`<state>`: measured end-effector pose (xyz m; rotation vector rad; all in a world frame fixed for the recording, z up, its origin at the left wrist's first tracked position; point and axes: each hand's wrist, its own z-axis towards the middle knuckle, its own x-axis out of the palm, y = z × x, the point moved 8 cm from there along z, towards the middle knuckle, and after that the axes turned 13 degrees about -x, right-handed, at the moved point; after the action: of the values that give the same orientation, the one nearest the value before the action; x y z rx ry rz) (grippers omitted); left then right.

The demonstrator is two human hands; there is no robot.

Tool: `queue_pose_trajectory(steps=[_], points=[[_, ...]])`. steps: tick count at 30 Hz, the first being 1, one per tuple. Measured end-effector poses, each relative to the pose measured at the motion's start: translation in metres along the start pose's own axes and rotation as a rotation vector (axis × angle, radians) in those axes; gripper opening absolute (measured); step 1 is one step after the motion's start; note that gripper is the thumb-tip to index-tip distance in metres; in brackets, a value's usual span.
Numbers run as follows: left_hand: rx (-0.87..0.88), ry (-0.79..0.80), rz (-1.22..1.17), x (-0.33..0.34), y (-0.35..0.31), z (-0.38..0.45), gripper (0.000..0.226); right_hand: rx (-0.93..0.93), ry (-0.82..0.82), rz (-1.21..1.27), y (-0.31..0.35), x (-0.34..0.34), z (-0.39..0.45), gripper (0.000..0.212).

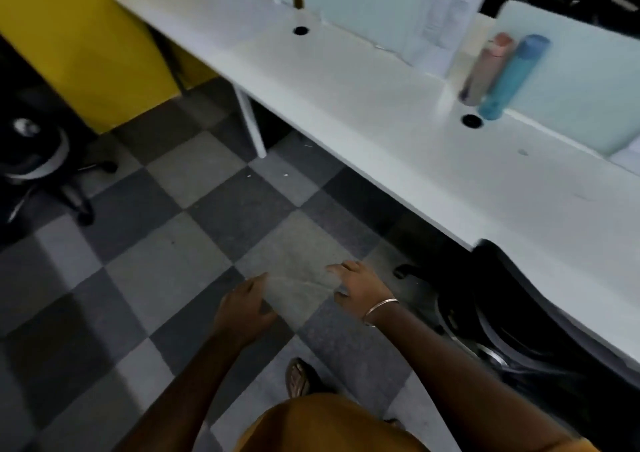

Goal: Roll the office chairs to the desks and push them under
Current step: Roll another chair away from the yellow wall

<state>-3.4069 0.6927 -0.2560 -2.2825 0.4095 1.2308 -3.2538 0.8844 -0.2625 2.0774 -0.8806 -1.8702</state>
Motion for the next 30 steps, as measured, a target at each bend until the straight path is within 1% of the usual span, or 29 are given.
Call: queue_pose_trajectory(steps=[1, 3, 7, 11, 15, 18, 21, 24, 28, 30], points=[[-0.042, -0.006, -0.004, -0.009, 0.021, 0.002, 0.093, -0.033, 0.022, -0.013, 0.015, 0.004, 0.023, 0.063], [-0.104, -0.012, -0.003, -0.020, 0.052, 0.005, 0.088, -0.077, 0.042, -0.024, 0.038, 0.008, 0.057, 0.062], [-0.271, -0.019, -0.060, -0.048, 0.134, 0.003, 0.090, -0.202, 0.110, -0.047, 0.095, 0.026, 0.132, 0.061], [-0.419, -0.032, -0.154, -0.064, 0.197, 0.002, 0.087, -0.261, 0.107, -0.081, 0.138, 0.032, 0.191, 0.058], [-0.491, -0.070, -0.192, -0.084, 0.226, 0.014, 0.085, -0.296, 0.140, -0.043, 0.165, 0.039, 0.248, 0.054], [-0.507, -0.094, -0.221, -0.097, 0.246, 0.037, 0.084, -0.337, 0.207, 0.004, 0.180, 0.048, 0.294, 0.056], [-0.523, -0.101, -0.270, -0.120, 0.268, 0.075, 0.085, -0.373, 0.286, 0.026, 0.190, 0.054, 0.353, 0.059], [-0.557, -0.110, -0.308, -0.147, 0.289, 0.117, 0.084, -0.408, 0.304, 0.024, 0.199, 0.053, 0.415, 0.058], [-0.605, -0.140, -0.354, -0.184, 0.308, 0.161, 0.085, -0.426, 0.379, 0.028, 0.213, 0.047, 0.487, 0.058], [-0.622, -0.161, -0.379, -0.205, 0.319, 0.185, 0.084, -0.466, 0.403, -0.012, 0.227, 0.042, 0.528, 0.058]])
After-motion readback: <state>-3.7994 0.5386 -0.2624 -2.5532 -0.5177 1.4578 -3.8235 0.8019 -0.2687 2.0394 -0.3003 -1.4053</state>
